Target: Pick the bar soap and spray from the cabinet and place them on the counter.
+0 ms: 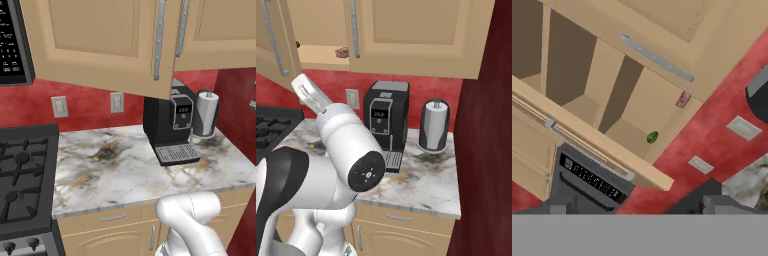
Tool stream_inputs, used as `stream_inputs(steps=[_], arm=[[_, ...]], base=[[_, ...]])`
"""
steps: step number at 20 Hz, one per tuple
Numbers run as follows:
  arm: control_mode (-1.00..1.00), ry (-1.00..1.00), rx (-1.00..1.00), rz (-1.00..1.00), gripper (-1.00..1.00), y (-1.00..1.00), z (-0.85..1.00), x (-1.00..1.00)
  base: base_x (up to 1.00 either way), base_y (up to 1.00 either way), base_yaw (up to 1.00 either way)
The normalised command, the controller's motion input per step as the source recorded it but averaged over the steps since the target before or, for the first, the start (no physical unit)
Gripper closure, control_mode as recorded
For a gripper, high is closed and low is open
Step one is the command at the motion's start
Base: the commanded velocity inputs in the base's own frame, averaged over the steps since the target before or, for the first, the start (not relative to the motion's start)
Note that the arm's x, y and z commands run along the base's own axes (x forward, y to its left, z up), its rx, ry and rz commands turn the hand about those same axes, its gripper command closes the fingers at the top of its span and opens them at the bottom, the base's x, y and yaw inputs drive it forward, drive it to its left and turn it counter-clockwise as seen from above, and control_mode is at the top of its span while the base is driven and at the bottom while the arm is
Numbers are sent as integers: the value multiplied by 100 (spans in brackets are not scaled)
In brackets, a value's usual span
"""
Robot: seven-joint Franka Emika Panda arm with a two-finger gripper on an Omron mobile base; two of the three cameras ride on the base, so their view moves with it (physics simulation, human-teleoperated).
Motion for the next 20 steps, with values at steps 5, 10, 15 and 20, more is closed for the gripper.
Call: stream_inputs(steps=[5, 10, 15, 20], arm=[[-100, 0, 0, 0, -100, 24, 0, 71], [-100, 0, 0, -1, -100, 35, 0, 75], [-100, 4, 0, -3, -100, 39, 2, 75], [-100, 9, 0, -1, -100, 36, 3, 71]], base=[[0, 0, 0], [0, 0, 0], [0, 0, 0], [0, 0, 0]])
